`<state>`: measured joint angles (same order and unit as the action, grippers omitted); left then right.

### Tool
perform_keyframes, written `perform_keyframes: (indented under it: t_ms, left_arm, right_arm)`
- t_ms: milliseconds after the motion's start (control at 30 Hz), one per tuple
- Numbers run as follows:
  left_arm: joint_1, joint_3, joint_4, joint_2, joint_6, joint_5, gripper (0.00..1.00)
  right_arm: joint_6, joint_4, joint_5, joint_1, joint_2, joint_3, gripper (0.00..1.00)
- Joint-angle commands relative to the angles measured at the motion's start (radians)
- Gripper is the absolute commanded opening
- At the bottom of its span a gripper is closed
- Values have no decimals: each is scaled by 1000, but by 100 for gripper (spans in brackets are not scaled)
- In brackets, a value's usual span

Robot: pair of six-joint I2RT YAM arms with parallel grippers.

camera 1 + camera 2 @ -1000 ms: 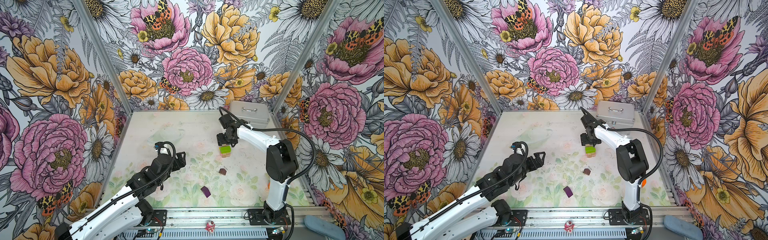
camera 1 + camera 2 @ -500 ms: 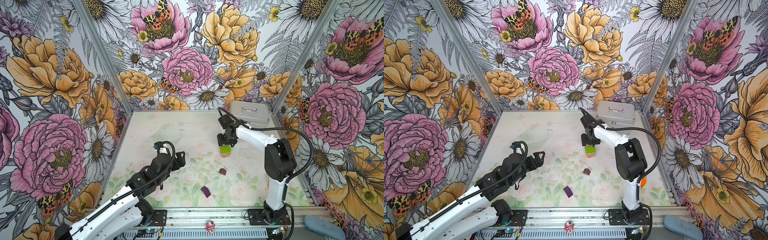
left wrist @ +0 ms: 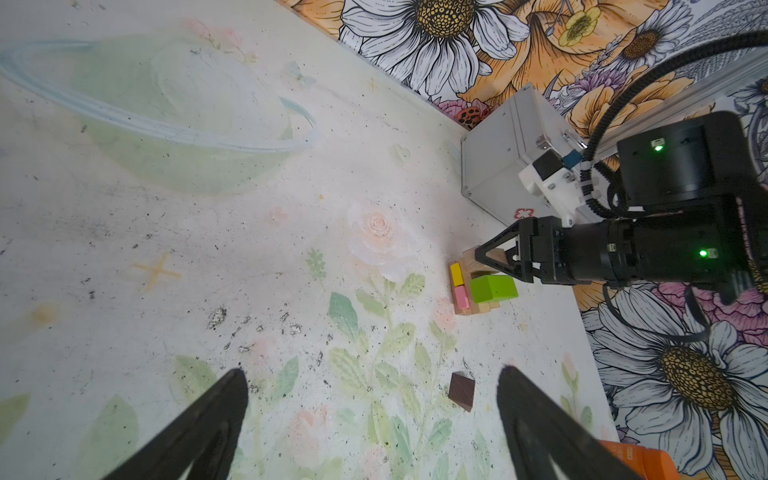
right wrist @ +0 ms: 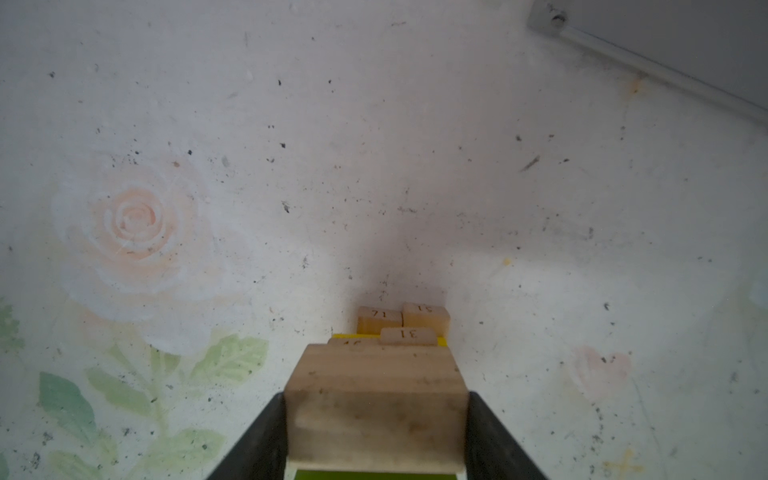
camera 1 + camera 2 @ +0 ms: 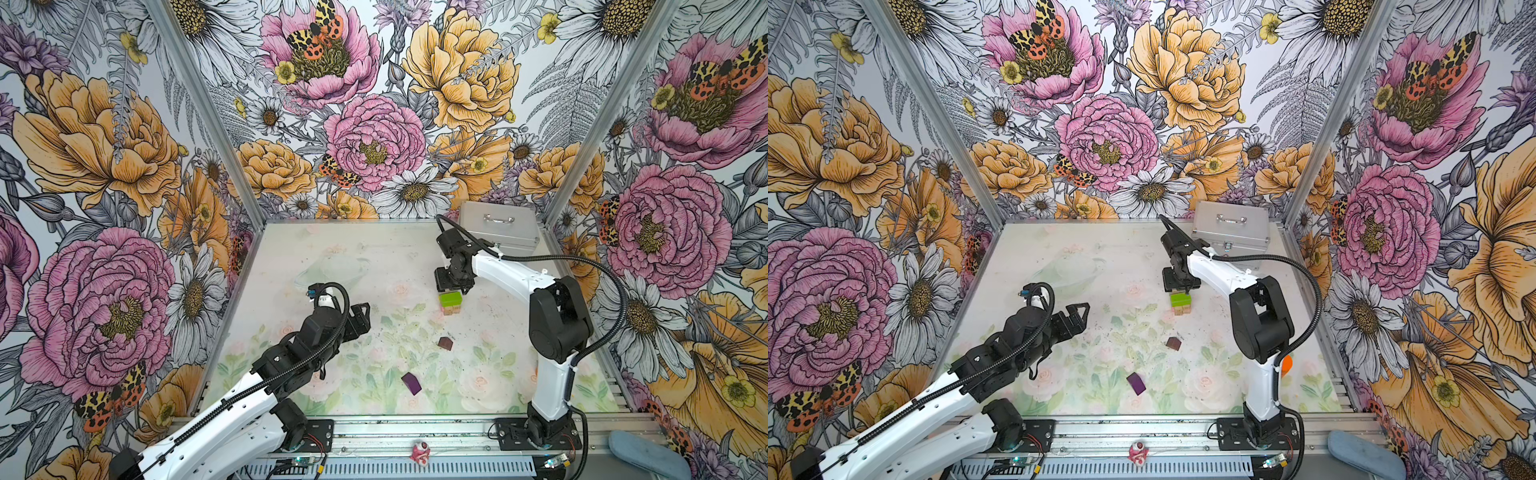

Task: Build the wood block tower

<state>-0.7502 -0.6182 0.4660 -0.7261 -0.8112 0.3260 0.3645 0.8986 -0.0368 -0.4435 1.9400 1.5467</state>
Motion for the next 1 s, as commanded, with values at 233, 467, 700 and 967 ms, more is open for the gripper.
perform_keyframes:
  t_ms: [233,467,700,967]
  left_arm:
    - [6,13,-16,11,6,-18,95]
    - [3,14,-15,11,3,-19,94]
    - [3,15,-17,14,3,-19,94]
    - [3,15,-16,14,4,-18,94]
  right_arm:
    - [-6,11,-19,5,-45,7,53]
    - [-6,13,-18,5,-48,4,53]
    - [-5,14,-20,6,-43,1,54]
    - [-3,16,-21,6,-39,0,57]
